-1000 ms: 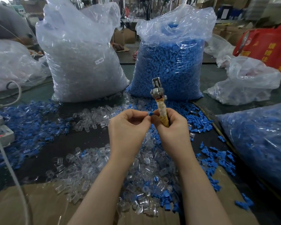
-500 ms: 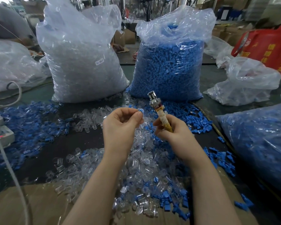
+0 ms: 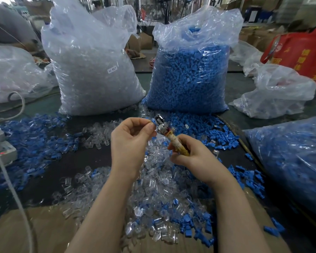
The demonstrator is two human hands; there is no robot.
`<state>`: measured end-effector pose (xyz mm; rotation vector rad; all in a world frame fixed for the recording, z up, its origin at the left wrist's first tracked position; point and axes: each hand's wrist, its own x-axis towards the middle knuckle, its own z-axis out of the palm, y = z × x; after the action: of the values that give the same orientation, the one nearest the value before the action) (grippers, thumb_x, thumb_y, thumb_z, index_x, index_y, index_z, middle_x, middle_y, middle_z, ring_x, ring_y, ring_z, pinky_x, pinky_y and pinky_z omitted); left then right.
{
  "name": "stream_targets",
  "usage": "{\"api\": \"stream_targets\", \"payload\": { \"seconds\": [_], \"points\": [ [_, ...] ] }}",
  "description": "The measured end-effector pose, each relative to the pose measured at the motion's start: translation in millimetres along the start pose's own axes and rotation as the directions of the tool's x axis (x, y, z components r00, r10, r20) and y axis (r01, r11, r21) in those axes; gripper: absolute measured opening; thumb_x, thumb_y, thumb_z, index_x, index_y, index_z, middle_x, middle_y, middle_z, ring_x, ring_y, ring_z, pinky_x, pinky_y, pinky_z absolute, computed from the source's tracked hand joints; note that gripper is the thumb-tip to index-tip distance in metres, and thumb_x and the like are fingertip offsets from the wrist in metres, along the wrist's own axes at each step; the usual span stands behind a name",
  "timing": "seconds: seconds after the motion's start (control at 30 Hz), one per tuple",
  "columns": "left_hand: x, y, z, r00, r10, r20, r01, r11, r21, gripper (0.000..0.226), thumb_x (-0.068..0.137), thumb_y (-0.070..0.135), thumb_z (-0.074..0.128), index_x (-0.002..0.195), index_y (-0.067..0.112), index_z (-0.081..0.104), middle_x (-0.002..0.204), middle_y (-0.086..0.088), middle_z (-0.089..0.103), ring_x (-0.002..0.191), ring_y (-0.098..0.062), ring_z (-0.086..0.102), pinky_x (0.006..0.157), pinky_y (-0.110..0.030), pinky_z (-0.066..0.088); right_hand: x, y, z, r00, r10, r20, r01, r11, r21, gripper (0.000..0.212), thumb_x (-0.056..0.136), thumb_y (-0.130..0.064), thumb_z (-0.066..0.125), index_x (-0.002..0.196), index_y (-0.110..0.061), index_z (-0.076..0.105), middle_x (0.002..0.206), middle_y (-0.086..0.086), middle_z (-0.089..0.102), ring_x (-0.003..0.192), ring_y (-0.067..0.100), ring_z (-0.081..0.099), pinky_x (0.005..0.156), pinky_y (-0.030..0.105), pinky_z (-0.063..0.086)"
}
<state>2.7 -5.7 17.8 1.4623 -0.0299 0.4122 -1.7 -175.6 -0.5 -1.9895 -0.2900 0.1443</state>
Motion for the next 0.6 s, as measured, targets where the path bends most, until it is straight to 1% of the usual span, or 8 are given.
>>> {"api": "stream_targets", "payload": {
  "seconds": [0.07, 0.1, 0.17, 0.23, 0.27, 0.37, 0.43, 0.6],
  "points": [
    [-0.2, 1.0, -0.8, 1.0, 0.003, 0.01, -0.003, 1.0, 0.006, 0.009, 0.085, 0.003, 0.071, 0.083, 0.011, 0.069, 0.071, 0.002, 0.073, 0.066, -0.008, 0.069, 0.065, -0.015, 0.053, 0.3, -0.3, 0.4, 1.0, -0.007, 0.007, 0.007, 1.0, 0.003, 0.015, 0.087, -0.005, 0.065, 0.099, -0.011, 0.058, 0.079, -0.007, 0.056, 0.072, 0.019, 0.048, 0.072, 0.041, 0.044],
    [-0.3, 1.5, -1.2, 1.0, 0.005, 0.014, -0.005, 1.0, 0.005, 0.009, 0.085, 0.003, 0.071, 0.083, 0.011, 0.069, 0.071, 0.002, 0.073, 0.066, -0.007, 0.069, 0.065, -0.015, 0.053, 0.4, -0.4, 0.7, 1.0, -0.012, 0.01, 0.012, 1.0, -0.001, 0.014, 0.087, -0.005, 0.064, 0.099, -0.011, 0.058, 0.079, -0.006, 0.055, 0.071, 0.019, 0.047, 0.07, 0.037, 0.041],
    [-0.2, 2.7, -2.0, 1.0, 0.012, 0.024, -0.012, 1.0, 0.008, 0.009, 0.085, 0.003, 0.071, 0.083, 0.012, 0.069, 0.072, 0.002, 0.073, 0.066, -0.007, 0.069, 0.064, -0.014, 0.053, 0.2, -0.6, 1.5, 1.0, -0.02, 0.009, 0.021, 1.0, -0.022, 0.013, 0.087, -0.003, 0.061, 0.096, -0.012, 0.058, 0.076, -0.001, 0.051, 0.066, 0.017, 0.043, 0.066, 0.034, 0.037],
    [0.1, 3.8, -2.7, 0.999, 0.014, 0.029, -0.015, 1.0, 0.01, 0.009, 0.085, 0.003, 0.071, 0.083, 0.011, 0.069, 0.072, 0.002, 0.073, 0.066, -0.006, 0.069, 0.064, -0.014, 0.053, 0.3, -0.5, 2.4, 1.0, -0.028, -0.001, 0.028, 0.998, -0.048, 0.015, 0.086, -0.001, 0.059, 0.093, -0.014, 0.058, 0.073, -0.001, 0.048, 0.061, 0.015, 0.04, 0.061, 0.032, 0.035],
    [0.1, 4.0, -2.9, 0.999, 0.012, 0.03, -0.013, 1.0, 0.009, 0.009, 0.085, 0.002, 0.071, 0.083, 0.011, 0.069, 0.072, 0.002, 0.073, 0.066, -0.006, 0.069, 0.064, -0.014, 0.053, 0.4, -0.2, 2.7, 1.0, -0.029, -0.006, 0.028, 0.998, -0.062, 0.016, 0.085, -0.001, 0.058, 0.092, -0.015, 0.058, 0.07, -0.003, 0.048, 0.058, 0.013, 0.039, 0.058, 0.03, 0.035],
    [-0.4, 5.3, -2.7, 1.0, 0.002, 0.03, -0.003, 1.0, 0.007, 0.009, 0.085, 0.001, 0.07, 0.083, 0.01, 0.069, 0.071, 0.003, 0.072, 0.065, -0.006, 0.069, 0.064, -0.013, 0.052, 0.8, 0.5, 3.4, 0.999, -0.03, -0.019, 0.028, 0.994, -0.101, 0.018, 0.084, 0.0, 0.057, 0.088, -0.017, 0.058, 0.061, -0.014, 0.05, 0.051, 0.006, 0.038, 0.05, 0.019, 0.033],
    [-0.4, 6.0, -2.7, 1.0, -0.004, 0.028, 0.004, 1.0, 0.003, 0.008, 0.085, 0.0, 0.07, 0.084, 0.008, 0.069, 0.071, 0.001, 0.072, 0.065, -0.006, 0.068, 0.063, -0.014, 0.052, 1.1, 0.9, 4.4, 0.999, -0.036, -0.038, 0.031, 0.99, -0.135, 0.018, 0.082, 0.0, 0.057, 0.085, -0.019, 0.058, 0.058, -0.016, 0.05, 0.05, 0.004, 0.039, 0.048, 0.017, 0.032],
    [0.6, 6.4, -3.0, 0.999, -0.048, 0.02, 0.048, 0.999, -0.025, 0.007, 0.085, -0.002, 0.069, 0.086, 0.005, 0.069, 0.077, -0.005, 0.072, 0.069, -0.009, 0.069, 0.066, -0.016, 0.054, 1.9, 0.7, 7.5, 0.999, -0.029, -0.043, 0.024, 0.993, -0.117, 0.019, 0.081, 0.0, 0.056, 0.084, -0.019, 0.058, 0.056, -0.012, 0.047, 0.046, 0.004, 0.038, 0.048, 0.022, 0.033]
  ]
}}
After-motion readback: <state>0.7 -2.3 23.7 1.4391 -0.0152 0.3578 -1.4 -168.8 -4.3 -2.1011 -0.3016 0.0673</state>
